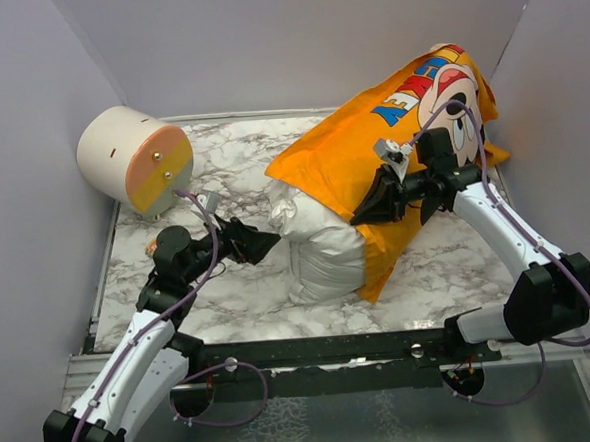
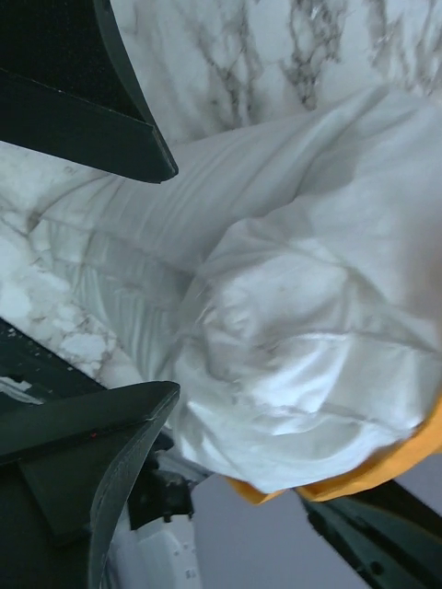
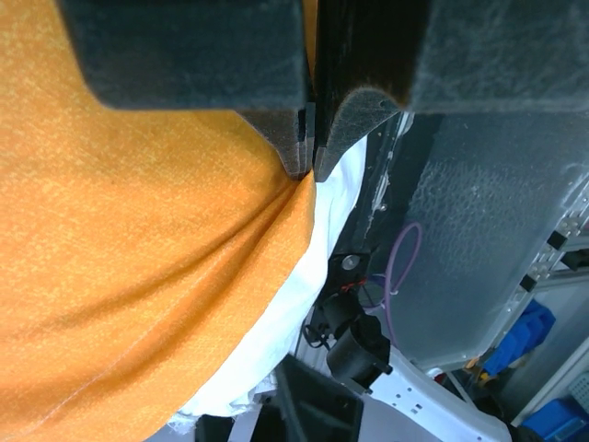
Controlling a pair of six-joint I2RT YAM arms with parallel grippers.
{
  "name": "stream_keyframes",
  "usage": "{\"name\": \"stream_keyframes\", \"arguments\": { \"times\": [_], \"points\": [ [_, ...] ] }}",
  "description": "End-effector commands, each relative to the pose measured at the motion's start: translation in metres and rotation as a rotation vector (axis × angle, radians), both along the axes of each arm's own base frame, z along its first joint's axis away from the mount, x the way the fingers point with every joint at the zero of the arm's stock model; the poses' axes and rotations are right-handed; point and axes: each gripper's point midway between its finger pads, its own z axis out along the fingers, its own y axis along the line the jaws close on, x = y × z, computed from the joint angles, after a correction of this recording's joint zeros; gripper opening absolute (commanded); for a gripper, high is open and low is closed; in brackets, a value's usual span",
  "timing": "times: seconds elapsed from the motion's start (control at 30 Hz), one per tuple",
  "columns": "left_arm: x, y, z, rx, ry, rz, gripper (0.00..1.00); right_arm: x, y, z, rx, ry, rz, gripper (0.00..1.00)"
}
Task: Put the pillow into the pillowcase
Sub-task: Stuff the pillow into the pillowcase.
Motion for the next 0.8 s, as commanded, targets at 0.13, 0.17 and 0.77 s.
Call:
{"name": "stream_keyframes", "arguments": {
  "times": [0.13, 0.17, 0.77],
  "points": [
    [-0.059, -0.051, -0.029, 0.110, 0.031, -0.178, 0.91, -0.003, -0.009, 0.001, 0.032, 0.001, -0.004, 0.01],
    [-0.062, -0.058, -0.033, 0.144, 0.016, -0.175, 0.92, -0.002, -0.010, 0.000, 0.030, 0.004, -0.008, 0.01],
    [-0.039, -0.087, -0.045, 0.188, -0.096, -0.088, 0.97, -0.005, -0.015, -0.004, 0.041, 0.014, -0.019, 0.01]
  ]
}}
